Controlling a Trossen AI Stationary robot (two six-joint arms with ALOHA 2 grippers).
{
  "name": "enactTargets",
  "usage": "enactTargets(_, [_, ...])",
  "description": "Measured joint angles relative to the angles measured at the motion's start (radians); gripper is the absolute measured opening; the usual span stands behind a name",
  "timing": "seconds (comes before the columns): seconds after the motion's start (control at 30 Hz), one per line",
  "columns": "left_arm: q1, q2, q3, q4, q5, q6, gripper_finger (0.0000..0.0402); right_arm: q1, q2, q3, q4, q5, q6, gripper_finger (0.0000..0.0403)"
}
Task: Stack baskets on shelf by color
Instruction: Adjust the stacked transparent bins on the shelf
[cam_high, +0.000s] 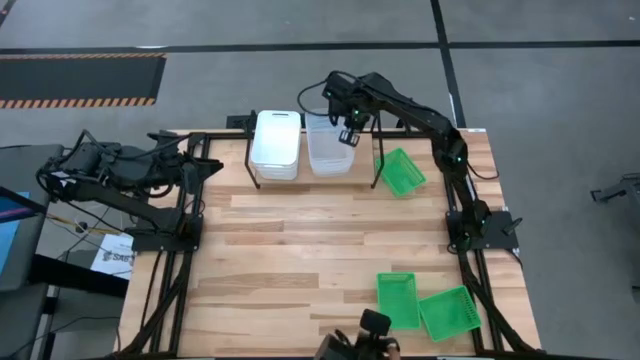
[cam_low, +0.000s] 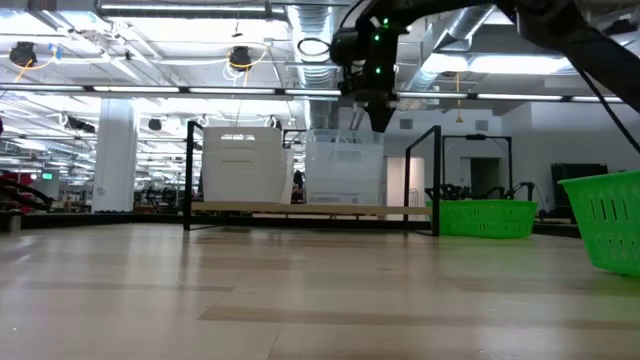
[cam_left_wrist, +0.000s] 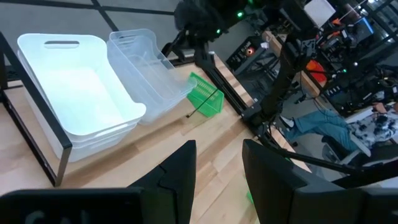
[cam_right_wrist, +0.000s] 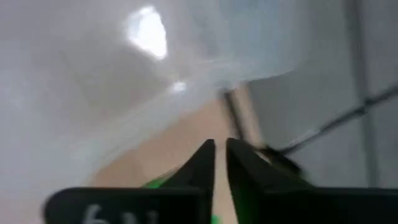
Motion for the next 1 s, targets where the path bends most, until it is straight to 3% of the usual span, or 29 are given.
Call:
enactTargets(0.17, [0.0,0.0,0.0,0.0,0.002,0.001,0.0119,0.016,-0.01,0.003,-0.044,-0.1,-0.008,0.0007])
enactTargets(0.43, [0.0,0.0,0.0,0.0,0.002,0.005,0.0119,0.037,-0.012,-0.001,-0.113,-0.202,0.055,0.0011])
enactTargets(1.0, [0.0,0.0,0.0,0.0,0.001,0.0,0.0119,0.083,-0.059,0.016,-0.095,-0.217,0.167,0.0012])
